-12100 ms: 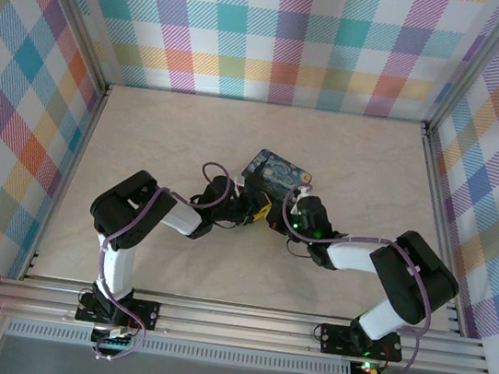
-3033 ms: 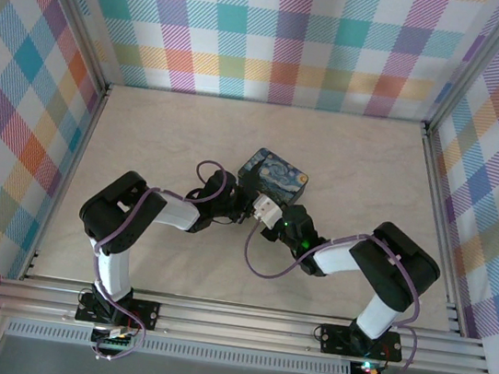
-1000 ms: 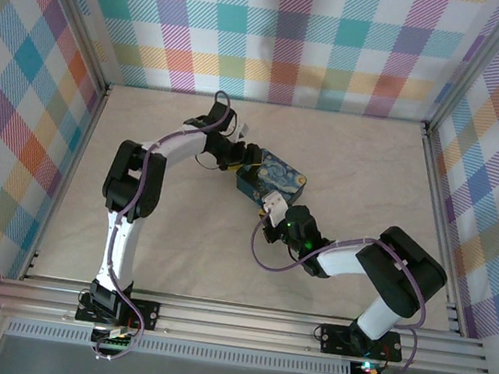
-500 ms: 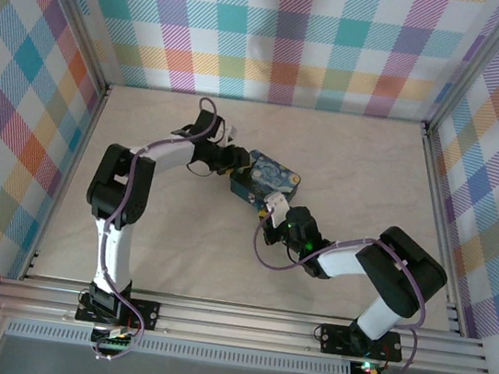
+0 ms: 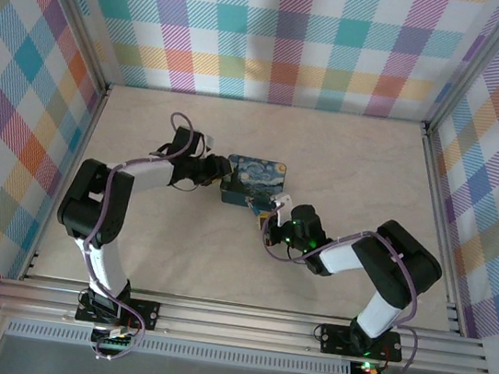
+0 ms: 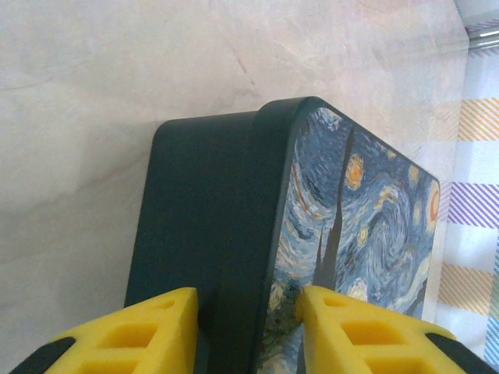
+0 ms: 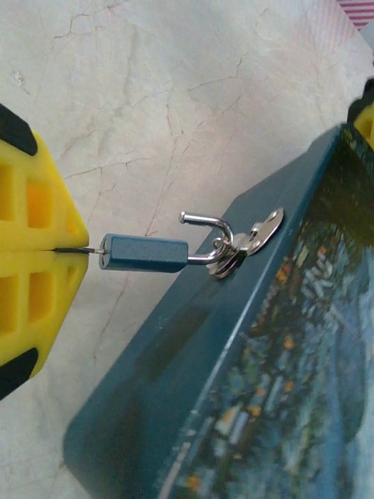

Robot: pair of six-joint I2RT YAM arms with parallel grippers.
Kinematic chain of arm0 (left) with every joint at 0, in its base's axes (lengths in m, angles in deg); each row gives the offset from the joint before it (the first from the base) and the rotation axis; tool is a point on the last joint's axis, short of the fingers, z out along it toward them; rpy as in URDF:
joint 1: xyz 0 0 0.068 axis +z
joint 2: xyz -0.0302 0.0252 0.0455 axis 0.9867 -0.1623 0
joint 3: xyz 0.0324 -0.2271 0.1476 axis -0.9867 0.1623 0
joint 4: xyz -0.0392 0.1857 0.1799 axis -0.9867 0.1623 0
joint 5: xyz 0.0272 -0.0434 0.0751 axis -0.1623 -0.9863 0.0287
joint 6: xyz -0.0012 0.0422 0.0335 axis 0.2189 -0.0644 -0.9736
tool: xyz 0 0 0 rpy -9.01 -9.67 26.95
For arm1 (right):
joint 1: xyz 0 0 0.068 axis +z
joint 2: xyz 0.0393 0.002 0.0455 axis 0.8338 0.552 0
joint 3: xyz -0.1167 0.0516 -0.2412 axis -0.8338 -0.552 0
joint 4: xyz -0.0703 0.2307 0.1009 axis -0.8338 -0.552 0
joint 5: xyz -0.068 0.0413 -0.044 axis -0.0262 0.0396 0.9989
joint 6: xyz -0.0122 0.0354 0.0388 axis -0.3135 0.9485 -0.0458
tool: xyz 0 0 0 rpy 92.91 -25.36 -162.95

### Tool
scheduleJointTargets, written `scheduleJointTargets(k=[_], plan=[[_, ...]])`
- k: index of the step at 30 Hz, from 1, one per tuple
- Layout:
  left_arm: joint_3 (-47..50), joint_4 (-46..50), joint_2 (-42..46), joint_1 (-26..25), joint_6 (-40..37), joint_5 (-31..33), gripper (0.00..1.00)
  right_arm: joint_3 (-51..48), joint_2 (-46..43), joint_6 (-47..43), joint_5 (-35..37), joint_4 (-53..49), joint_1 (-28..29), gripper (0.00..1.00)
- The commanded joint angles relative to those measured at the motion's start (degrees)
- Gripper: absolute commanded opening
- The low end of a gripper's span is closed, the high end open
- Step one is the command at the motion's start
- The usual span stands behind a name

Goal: Unlock a padlock with a key

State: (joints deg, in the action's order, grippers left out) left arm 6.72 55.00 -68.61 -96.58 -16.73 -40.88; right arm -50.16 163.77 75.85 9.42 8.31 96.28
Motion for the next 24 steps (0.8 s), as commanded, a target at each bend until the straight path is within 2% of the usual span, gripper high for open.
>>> scheduleJointTargets(k=[1, 12, 24], plan=[[5.6, 4.1, 1.7, 0.6, 3.9, 4.3, 0.37, 0.0, 1.3, 5.0, -4.7, 3.1, -1.4, 0.0], [13.9, 1.3, 6.8, -1.1, 8.4, 5.7, 0.35, -0.2, 4.2, 10.6, -9.3, 7.1, -4.7, 0.0], [17.4, 1.6, 10.3, -2.5, 9.7, 7.3, 0.35, 0.9, 5.1, 11.9, -10.8, 2.6, -6.6, 0.0]])
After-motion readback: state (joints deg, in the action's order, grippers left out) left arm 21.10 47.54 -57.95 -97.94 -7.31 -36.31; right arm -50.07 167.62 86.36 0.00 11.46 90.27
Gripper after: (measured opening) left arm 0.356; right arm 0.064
